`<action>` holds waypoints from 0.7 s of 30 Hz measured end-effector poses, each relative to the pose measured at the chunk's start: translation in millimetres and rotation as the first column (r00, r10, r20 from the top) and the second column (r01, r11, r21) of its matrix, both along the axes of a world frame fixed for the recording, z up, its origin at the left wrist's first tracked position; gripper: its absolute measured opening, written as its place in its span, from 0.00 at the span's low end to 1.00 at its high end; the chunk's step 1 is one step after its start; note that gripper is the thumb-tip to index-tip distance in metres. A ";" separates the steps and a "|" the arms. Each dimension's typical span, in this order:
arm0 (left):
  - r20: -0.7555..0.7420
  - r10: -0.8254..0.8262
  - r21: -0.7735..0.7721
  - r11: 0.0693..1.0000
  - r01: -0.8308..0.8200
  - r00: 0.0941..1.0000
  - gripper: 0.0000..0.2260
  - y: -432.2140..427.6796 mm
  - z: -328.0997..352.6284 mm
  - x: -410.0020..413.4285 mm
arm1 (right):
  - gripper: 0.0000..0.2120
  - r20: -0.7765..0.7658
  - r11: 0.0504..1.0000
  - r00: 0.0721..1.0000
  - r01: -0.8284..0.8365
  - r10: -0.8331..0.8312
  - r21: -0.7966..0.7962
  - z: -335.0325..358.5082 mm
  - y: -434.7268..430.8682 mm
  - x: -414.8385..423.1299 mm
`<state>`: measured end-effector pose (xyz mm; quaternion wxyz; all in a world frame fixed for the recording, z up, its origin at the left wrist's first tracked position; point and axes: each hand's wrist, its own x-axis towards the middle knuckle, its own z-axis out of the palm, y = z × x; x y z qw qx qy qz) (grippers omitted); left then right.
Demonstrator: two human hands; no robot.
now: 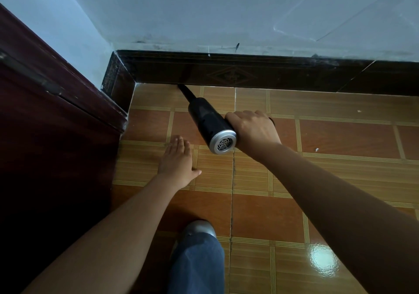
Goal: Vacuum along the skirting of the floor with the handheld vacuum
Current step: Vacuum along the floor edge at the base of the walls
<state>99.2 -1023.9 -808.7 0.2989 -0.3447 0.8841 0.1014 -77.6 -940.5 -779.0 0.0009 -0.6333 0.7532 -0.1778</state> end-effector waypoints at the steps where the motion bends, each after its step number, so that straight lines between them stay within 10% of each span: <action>1: 0.002 -0.002 0.000 1.000 0.002 1.000 0.41 -0.2 -0.1 0.2 | 0.11 -0.002 1.000 1.000 0.005 -0.005 0.000 0.0 1.6 -0.9; 21: -0.027 0.234 -0.041 0.971 -0.235 0.972 0.41 -4.8 0.0 28.9 | 0.10 0.026 0.999 0.999 -0.027 0.026 0.033 0.0 1.7 0.3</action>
